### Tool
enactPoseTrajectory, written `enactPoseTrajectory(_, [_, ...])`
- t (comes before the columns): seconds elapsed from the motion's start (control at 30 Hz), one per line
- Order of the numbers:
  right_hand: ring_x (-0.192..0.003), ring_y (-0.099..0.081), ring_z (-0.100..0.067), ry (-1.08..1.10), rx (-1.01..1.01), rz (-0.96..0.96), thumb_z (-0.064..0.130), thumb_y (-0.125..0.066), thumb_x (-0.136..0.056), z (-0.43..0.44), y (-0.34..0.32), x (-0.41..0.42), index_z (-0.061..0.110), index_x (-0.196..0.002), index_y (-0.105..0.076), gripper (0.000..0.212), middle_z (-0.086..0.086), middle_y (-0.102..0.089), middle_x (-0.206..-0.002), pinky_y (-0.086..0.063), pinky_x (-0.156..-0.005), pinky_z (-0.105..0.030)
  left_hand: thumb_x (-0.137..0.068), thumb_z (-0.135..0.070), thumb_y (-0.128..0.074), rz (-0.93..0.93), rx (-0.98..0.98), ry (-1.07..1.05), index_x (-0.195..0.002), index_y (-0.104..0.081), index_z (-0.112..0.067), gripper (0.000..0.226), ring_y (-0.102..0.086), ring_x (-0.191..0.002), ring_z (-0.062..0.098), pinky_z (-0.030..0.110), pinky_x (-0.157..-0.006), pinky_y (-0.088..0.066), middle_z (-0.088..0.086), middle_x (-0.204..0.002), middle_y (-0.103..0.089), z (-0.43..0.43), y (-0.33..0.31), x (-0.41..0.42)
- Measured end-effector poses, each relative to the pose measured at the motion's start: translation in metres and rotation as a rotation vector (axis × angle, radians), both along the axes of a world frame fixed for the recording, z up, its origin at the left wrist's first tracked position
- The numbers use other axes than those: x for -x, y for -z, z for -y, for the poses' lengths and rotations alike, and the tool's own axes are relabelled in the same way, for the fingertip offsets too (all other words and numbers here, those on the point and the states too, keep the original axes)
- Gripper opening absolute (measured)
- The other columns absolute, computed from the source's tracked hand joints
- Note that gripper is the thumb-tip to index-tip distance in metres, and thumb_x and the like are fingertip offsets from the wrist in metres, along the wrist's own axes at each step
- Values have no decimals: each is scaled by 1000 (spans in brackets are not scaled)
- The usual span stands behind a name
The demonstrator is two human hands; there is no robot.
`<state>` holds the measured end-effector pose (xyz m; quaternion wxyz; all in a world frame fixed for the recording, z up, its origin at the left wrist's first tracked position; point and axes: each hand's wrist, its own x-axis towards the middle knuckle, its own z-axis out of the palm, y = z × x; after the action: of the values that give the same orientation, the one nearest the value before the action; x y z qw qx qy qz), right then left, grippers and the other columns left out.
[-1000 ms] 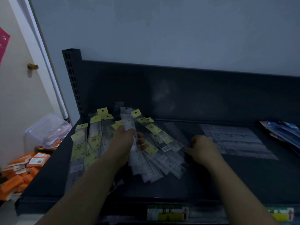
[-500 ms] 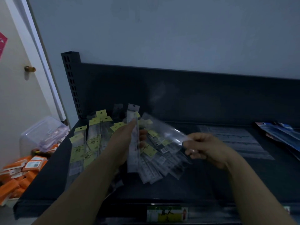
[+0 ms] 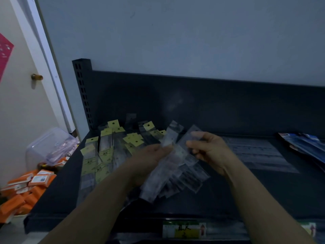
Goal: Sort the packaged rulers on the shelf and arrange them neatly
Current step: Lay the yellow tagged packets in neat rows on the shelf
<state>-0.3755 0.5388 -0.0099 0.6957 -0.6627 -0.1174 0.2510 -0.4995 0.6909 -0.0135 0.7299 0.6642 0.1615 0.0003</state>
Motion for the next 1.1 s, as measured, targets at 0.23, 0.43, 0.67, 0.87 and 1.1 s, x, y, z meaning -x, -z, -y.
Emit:
enactPoseTrajectory(0.23, [-64, -64, -14, -99, -10, -15, 11, -74, -79, -15, 6, 18, 2, -111, -57, 37, -12, -66, -84, -57, -64, -26, -97, -12, -50, 80, 167, -131, -88, -62, -2, 17, -64, -59, 16, 27, -57, -56, 9, -70, -68, 13, -2, -3])
enactPoseTrajectory(0.43, [-95, -64, -29, -465, 165, 75, 9, -63, -89, -8, 13, 42, 3, -114, -63, 26, -20, -68, -109, -49, -93, -44, -100, -19, -41, 197, 221, -399, -98, -61, -4, 25, -64, -70, 20, 33, -63, -51, 7, -80, -66, 20, 4, -17])
enactPoseTrajectory(0.67, [-76, -58, -21, -222, 107, 146, 12, -68, -85, 26, 23, 35, 9, -87, -69, 4, -9, -67, -84, -50, -70, -30, -99, -23, -47, 376, 227, -472, -111, -60, -8, 23, -64, -93, 21, 38, -85, -54, 6, -100, -67, 23, 13, -23])
enactPoseTrajectory(0.87, [-62, -65, -18, 28, 36, 56, 13, -77, -65, 75, 21, 14, 1, -85, -65, 26, -16, -68, -81, -59, -59, -29, -91, -10, -62, 417, 108, -462, -106, -58, 1, 20, -69, -73, 18, 29, -65, -58, 11, -87, -69, 37, 19, -26])
enactPoseTrajectory(1.1, [-50, -52, -15, 131, 202, 246, 6, -78, -73, 158, 7, -36, 4, -89, -58, 25, -10, -58, -63, -43, -49, -26, -89, -10, -65, 309, -75, -364, -87, -61, -3, 8, -64, -64, 17, 27, -58, -56, 13, -78, -66, 94, 29, -57])
